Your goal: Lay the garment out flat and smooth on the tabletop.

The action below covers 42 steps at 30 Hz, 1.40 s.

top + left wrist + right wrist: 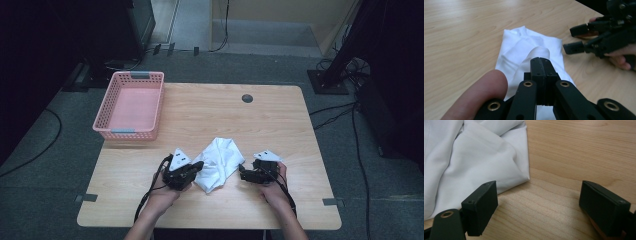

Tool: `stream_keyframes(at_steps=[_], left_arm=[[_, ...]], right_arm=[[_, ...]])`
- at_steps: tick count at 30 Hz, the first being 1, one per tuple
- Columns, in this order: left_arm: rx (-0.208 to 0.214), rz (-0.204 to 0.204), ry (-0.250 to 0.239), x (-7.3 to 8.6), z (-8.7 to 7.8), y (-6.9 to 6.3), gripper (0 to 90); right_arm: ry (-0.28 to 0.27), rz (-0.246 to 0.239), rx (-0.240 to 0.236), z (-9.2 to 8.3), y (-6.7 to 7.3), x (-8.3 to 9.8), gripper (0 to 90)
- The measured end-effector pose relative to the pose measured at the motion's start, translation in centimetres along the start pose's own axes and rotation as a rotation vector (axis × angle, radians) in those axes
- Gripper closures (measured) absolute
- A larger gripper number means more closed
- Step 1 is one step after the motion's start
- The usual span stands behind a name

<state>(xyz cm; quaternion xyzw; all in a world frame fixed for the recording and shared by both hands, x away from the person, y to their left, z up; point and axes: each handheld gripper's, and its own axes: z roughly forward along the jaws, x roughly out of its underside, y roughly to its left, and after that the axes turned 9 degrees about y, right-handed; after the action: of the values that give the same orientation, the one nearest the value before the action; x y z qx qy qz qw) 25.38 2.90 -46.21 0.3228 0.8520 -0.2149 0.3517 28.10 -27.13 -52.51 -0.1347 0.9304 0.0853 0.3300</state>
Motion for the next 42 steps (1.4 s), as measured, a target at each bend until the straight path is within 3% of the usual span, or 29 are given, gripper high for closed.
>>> stream_keyframes(at_steps=[9,13,16,18,20,23,27,31,37,40,42], left_arm=[[0.029,0.032,0.040,4.6,-4.2,2.1,90.0],[0.060,-0.001,-0.004,5.8,-6.4,3.9,87.0],[0.065,-0.056,-0.064,5.4,-7.8,5.1,81.0],[0.062,-0.070,-0.076,4.8,-7.9,5.1,78.3],[0.108,-0.059,-0.069,4.1,-6.9,4.2,72.6],[0.138,-0.032,-0.020,3.0,-4.4,2.1,68.9],[0.167,-0.031,0.057,1.5,-0.7,-0.3,72.1],[0.135,-0.017,0.117,0.7,2.1,-2.1,73.1],[0.025,0.053,0.181,0.9,4.5,-4.3,69.5],[-0.053,0.105,0.202,1.2,5.4,-5.2,76.5],[-0.099,0.112,0.205,1.3,5.7,-5.2,85.4]], right_arm=[[-0.003,0.004,0.011,0.0,0.0,0.0,15.3],[-0.012,0.002,0.011,-0.1,0.0,0.0,15.3],[-0.015,-0.005,0.009,-0.1,0.1,0.1,15.4],[-0.016,-0.010,0.009,-0.1,0.1,0.1,15.3],[-0.017,-0.008,0.010,-0.1,0.1,0.0,15.4],[-0.019,-0.007,0.011,-0.1,0.1,0.1,15.4],[-0.021,-0.005,0.009,-0.2,0.1,0.1,15.4],[-0.024,-0.004,0.002,-0.2,0.1,0.1,15.4],[-0.020,-0.007,-0.002,-0.2,0.1,0.1,15.4],[-0.018,-0.008,-0.001,-0.2,0.1,0.1,15.4],[-0.019,-0.006,0.000,-0.2,0.1,0.1,15.4]])
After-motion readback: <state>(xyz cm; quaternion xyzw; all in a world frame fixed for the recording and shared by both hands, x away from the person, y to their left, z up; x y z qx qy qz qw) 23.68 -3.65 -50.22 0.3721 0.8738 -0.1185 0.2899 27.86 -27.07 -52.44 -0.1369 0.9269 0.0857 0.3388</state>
